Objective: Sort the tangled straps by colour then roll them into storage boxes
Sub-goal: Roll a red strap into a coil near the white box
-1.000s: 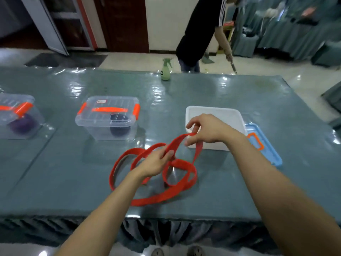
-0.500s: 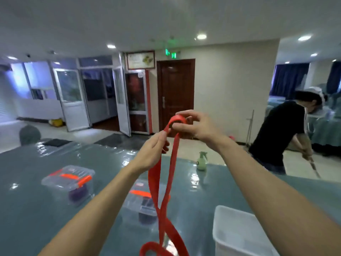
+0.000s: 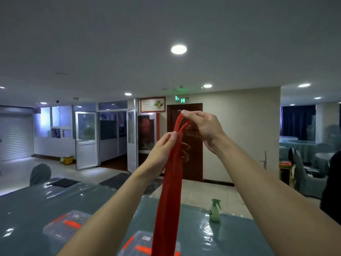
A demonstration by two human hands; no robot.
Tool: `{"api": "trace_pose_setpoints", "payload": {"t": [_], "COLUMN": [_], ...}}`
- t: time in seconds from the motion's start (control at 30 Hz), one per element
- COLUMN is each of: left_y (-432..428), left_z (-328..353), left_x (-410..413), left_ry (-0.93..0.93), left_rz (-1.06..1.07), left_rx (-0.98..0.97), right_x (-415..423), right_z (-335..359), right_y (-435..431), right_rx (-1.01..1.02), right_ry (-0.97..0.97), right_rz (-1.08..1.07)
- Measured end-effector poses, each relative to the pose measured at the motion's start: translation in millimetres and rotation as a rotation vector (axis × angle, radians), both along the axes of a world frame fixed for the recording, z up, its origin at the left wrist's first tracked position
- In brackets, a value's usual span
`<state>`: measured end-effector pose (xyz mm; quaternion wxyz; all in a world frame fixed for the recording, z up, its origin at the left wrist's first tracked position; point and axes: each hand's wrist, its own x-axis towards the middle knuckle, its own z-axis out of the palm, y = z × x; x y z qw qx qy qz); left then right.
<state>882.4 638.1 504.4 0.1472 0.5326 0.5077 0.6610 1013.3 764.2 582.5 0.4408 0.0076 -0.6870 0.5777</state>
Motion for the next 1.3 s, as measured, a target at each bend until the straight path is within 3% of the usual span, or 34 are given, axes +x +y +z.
{"api": "trace_pose_setpoints", "payload": {"t": [0.2,0.5,0.63,0.7,0.77,0.83,0.93,1.0,1.07,1.1,1.2,1.3], "left_y": [6.1,14.6,28.8,30.5,33.7,36.8,39.3,40.4,40.1,39.5,34.9,35.4], "left_z": [-19.1,-51.3,-71.1,-74.5,-78.4,-82.3,-95.0,-105.9,-115.8,-119.9,-130.9,-139.4], "left_x": [-23.4,-32.3,-32.5,-34.2,-33.9,-30.8,-25.2,-20.0,-16.4,-16.3,-12.2,-2.4], "left_ry": [0.191,0.483,0.518,0.606,0.736,0.903,1.082,1.153,1.133,1.038,0.682,0.604], "left_rz": [0.061,-0.04,0.01,0.063,0.122,0.155,0.145,0.112,0.063,0.016,-0.127,-0.176], "left_rx": [-0.168,-0.591,-0.579,-0.575,-0.61,-0.689,-0.778,-0.817,-0.802,-0.779,-0.656,-0.601], "right_x": [-2.0,10.3,22.3,33.1,42.2,48.4,54.0,55.4,59.7,63.0,70.0,74.9], "right_z": [-22.2,-111.7,-145.4,-166.0,-185.8,-199.4,-213.7,-227.8,-246.6,-257.3,-288.8,-307.3], "right_y": [14.6,44.9,53.6,58.3,61.3,56.8,44.2,37.0,29.7,26.8,18.7,14.4], "right_rx": [0.051,-0.19,-0.361,-0.223,0.25,0.595,0.597,0.614,0.593,0.548,0.26,0.052], "right_ry": [-0.102,-0.399,-0.38,-0.568,-0.864,-0.896,-0.731,-0.798,-0.856,-0.827,-0.582,-0.462], "right_rz": [-0.056,-0.158,-0.063,-0.122,-0.345,-0.511,-0.432,-0.355,-0.322,-0.31,-0.245,-0.26]}}
